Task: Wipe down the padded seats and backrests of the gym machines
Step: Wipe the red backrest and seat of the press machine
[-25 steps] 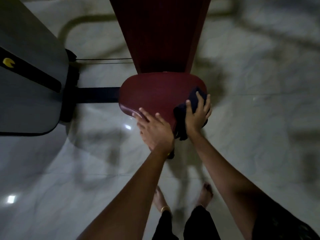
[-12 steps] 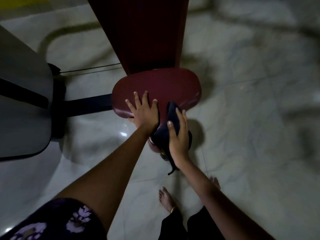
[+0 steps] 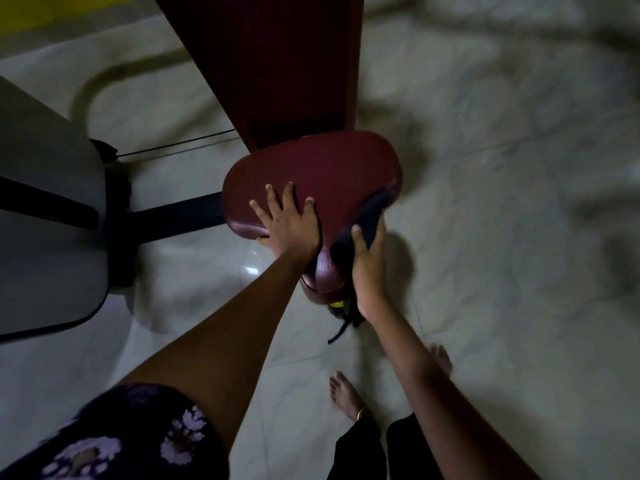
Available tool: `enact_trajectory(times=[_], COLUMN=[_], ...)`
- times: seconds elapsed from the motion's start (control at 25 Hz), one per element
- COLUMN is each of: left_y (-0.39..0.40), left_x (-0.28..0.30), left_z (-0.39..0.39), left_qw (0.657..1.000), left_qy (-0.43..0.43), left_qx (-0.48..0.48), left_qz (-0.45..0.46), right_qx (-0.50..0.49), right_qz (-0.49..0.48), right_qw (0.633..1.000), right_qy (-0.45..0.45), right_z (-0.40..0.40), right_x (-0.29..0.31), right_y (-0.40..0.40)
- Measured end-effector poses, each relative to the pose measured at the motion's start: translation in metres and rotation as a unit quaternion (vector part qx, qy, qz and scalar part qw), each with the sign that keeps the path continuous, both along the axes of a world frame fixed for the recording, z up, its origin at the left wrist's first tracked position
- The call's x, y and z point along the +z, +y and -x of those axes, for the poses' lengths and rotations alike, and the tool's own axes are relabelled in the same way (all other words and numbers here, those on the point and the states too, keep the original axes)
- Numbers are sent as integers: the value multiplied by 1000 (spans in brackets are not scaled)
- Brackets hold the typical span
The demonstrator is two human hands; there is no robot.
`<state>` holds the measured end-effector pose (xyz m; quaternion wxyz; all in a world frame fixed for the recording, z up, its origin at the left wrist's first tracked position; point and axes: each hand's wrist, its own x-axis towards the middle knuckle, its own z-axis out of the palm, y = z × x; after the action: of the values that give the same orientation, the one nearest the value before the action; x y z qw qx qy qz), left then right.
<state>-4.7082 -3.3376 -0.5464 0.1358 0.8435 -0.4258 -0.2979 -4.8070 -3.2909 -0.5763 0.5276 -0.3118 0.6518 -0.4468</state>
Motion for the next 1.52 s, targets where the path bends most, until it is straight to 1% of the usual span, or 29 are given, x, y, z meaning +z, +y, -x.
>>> enact_trajectory(times=[0.08,0.16,0.24,0.32,0.4,0.48,0.6,0.72,0.8,0.88,1.0,1.12,1.2,1.24,1.32,1.36,1.4,1.44,1.48,1.52], left_y=[1,0,-1,-3,-3,-3,-2,-1,0,-1,-2,0,-2,-2,2,2,-1,-7,-15,-22], left_x=[0,0,-1,-2,-3,-4,-5,-4,-3,-3,-3,-3,0,1,1,-1,-4,-8,-13,-18], left_z=[-1,-1,0,0,2,3,1,0,-1,-2,-1,-2,0,-2,-18,-35,-57,-80,-102,-125], left_qw=[1000,1000,1000,1000,1000,1000,1000,1000,999,999,999,999,1000,999,991,981,967,954,947,943], left_qy=[-1,0,-6,-16,-21,-14,-1,10,17,21,23,29,27,23,-19,-42,-61,-76,-84,-79], left_qx=[0,5,8,10,11,9,12,18,25,19,7,4,-15,-39,-131,-189,-240,-277,-300,-317], left_qz=[3,9,8,3,5,10,18,23,19,23,22,14,3,-6,1,30,62,83,83,61], right_qx=[30,44,58,48,-9,-52,-8,34,54,64,38,22,-19,-51,-91,-84,-58,-17,34,92], right_qz=[10,38,53,18,-19,-17,-49,-57,-50,-37,-13,-5,-1,6,58,106,160,202,232,256], right_qw=[999,997,996,998,998,998,999,998,997,996,994,991,990,986,968,947,913,868,816,757], right_qy=[18,44,51,46,56,41,-17,-18,9,57,101,134,141,158,228,290,370,452,528,594], right_z=[-5,-7,-2,4,10,12,7,5,2,1,-1,-5,-12,-19,-35,-43,-49,-50,-47,-44], right_x=[10,16,14,6,-3,-11,-3,21,33,33,30,29,29,25,20,16,13,12,9,10], right_y=[36,53,33,-9,-48,-59,-25,32,48,31,2,25,46,53,65,70,76,80,82,82])
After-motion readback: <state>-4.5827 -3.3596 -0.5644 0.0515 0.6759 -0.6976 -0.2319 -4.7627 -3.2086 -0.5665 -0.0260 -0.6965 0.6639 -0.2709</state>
